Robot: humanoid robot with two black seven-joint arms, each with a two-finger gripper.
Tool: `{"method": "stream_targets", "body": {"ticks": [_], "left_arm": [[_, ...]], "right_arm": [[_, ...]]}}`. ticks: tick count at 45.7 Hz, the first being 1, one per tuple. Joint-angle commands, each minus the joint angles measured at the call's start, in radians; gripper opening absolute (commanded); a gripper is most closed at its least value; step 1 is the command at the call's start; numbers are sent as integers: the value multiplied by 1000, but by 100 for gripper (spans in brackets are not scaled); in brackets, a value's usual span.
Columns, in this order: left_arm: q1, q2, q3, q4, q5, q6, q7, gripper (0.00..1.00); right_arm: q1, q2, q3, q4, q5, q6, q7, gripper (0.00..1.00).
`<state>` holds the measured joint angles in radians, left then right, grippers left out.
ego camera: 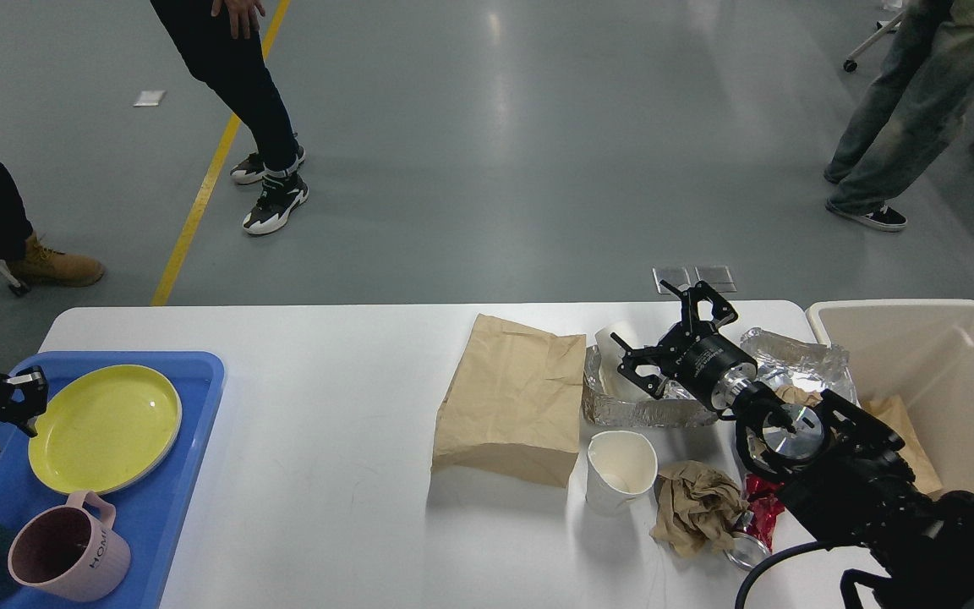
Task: Tidy desktop
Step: 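Raise the left gripper up and away from the tray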
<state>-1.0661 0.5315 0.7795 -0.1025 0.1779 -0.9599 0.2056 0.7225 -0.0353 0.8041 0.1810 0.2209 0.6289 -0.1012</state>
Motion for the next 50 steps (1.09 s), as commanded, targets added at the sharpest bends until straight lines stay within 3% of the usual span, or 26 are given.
{"method": "stream_targets", "body": {"ticks": [1, 9, 14, 20, 27, 31, 42, 48, 50], "left_arm": [[-32, 2, -2, -5, 0, 0, 6, 53], [-153, 48, 9, -98, 2, 0, 14, 85], [-274, 145, 9, -227, 2, 0, 14, 92], [-446, 287, 15, -402, 21, 0, 21, 94], [-549, 323, 7, -424, 22, 0, 32, 95], [-558, 329, -5, -430, 6, 0, 21, 95], [-549, 390, -195, -405, -40, 0, 12, 96], [-441, 386, -359, -396, -130, 0, 14, 96], [-387, 384, -469, -396, -175, 0, 14, 96]], "right_arm": [[0, 0, 0, 0, 0, 0, 0, 100], [0, 0, 0, 0, 0, 0, 0, 100], [0, 0, 0, 0, 0, 0, 0, 100], [0, 0, 1, 0, 0, 0, 0, 100], [0, 0, 0, 0, 0, 0, 0, 100], [0, 0, 0, 0, 1, 0, 0, 100], [0, 0, 0, 0, 0, 0, 0, 100], [0, 0, 0, 0, 0, 0, 0, 100], [0, 0, 0, 0, 1, 0, 0, 100]]}}
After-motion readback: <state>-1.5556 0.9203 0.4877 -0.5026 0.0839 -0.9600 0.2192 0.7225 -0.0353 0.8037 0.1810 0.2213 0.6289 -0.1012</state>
